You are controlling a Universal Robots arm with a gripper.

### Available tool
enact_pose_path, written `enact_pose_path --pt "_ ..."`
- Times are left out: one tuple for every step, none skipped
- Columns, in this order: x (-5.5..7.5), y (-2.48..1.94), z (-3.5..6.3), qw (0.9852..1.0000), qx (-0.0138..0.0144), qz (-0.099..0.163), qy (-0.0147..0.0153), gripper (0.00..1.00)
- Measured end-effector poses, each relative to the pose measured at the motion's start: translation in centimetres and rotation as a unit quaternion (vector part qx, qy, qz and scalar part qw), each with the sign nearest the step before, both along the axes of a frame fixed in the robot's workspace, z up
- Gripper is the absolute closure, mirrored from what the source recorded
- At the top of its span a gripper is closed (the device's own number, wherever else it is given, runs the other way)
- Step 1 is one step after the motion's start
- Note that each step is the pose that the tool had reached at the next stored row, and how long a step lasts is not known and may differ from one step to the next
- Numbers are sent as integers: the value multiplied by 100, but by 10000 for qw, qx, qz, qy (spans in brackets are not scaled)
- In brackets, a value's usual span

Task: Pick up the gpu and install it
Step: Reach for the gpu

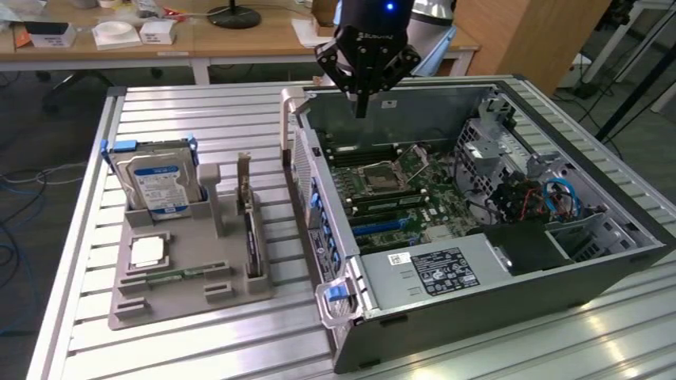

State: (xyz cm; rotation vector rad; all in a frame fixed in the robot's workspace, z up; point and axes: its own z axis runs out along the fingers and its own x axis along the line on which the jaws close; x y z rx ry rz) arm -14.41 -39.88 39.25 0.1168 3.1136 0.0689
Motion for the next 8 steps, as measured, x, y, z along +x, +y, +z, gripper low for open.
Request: enact_pose_path --pt "-2 0 0 10000 0 0 0 89" --pt "-5 0 0 10000 0 1 0 89" --pt "-8 0 0 10000 0 0 0 89" --pt "-10 0 0 10000 0 1 0 89" --pt "-14 0 0 10000 0 0 0 89" --pt "-17 0 0 10000 0 0 0 89" --pt "-20 0 0 10000 0 0 0 89" --pt "-22 0 0 10000 0 1 0 89"
